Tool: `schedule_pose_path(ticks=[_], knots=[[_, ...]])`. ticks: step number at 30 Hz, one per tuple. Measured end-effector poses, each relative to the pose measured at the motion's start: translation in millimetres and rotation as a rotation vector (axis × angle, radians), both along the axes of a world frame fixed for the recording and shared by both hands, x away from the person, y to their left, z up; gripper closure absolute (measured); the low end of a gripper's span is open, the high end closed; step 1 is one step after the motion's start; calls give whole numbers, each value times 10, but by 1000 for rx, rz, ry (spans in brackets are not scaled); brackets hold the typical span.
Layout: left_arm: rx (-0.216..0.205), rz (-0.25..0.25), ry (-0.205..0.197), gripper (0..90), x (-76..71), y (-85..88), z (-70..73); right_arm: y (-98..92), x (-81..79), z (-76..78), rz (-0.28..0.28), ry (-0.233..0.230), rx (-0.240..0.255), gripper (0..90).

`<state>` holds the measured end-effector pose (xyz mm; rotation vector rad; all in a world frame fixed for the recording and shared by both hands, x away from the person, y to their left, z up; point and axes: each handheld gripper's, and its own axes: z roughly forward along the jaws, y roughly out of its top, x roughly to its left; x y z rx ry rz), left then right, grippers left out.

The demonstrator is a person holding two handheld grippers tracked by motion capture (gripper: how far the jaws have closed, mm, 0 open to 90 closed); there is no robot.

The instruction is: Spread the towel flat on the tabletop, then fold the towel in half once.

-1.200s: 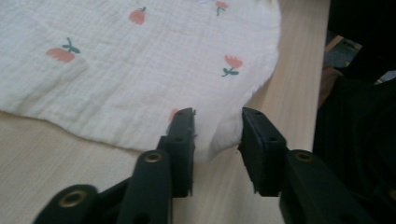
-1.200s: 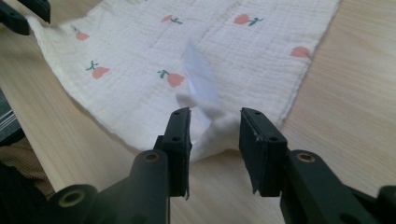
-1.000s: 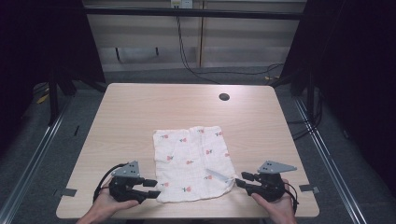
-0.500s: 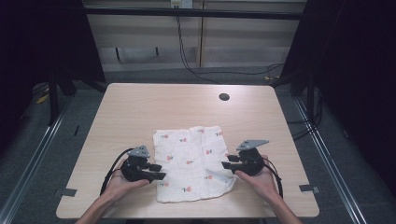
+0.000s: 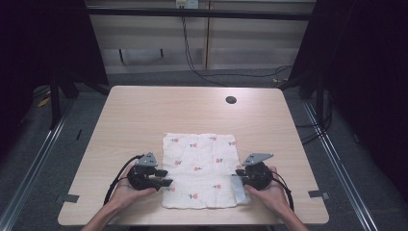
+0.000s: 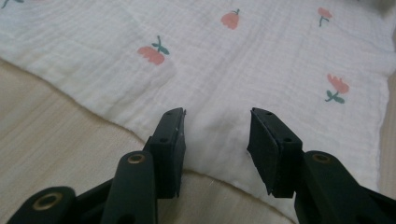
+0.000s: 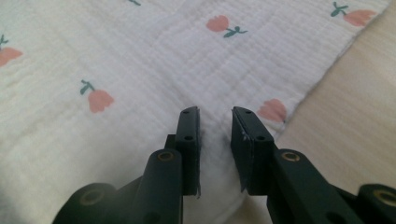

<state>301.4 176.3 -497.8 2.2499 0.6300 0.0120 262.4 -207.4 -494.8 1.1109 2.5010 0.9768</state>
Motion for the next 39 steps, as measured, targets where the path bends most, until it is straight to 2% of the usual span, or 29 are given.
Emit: schedule_pose_path(ticks=[3, 4, 6, 11, 13, 16, 18, 21, 23, 24, 27, 29, 31, 35, 37, 39], knots=[[0, 6, -13, 578, -2, 6, -5, -29, -67, 4, -5, 4, -2, 726], [-1, 13, -20, 621, -1, 6, -9, -43, -78, -2, -5, 12, 19, 726], [1, 12, -14, 667, 13, 17, -8, -63, -85, -5, -7, 19, 32, 729], [9, -15, -13, 788, -22, 4, -7, -56, -110, 4, -2, 14, 13, 754], [23, -23, -24, 839, -40, -8, -2, -62, -116, 0, 3, 13, 19, 783], [31, -30, -13, 866, -55, -7, 8, -72, -132, 1, 4, 17, 22, 815], [32, -37, -5, 875, -64, 1, 11, -77, -154, 8, 8, 35, 27, 840], [16, -58, 12, 875, -95, 5, 6, -90, -189, 9, 15, 43, 37, 830], [13, -57, 31, 860, -88, 3, 11, -86, -240, 9, 20, 38, 41, 788], [-2, -63, 45, 816, -89, 1, 10, -76, -246, 10, 23, 35, 37, 756], [-2, -66, 38, 674, -83, -3, 36, -65, -199, 33, 18, 17, 62, 720], [-31, -51, 18, 655, -80, 35, 81, -74, -170, 63, 12, 10, 85, 705], [-38, -45, 14, 637, -61, 79, 109, -88, -128, 100, 4, -2, 102, 697], [-40, 11, 27, 594, -4, 148, 109, -104, -44, 136, -2, -7, 125, 660], [-53, 42, 45, 551, 31, 183, 113, -101, -10, 156, -19, -13, 127, 613], [-62, 74, 52, 523, 56, 220, 132, -101, 31, 174, -10, -8, 135, 571]])
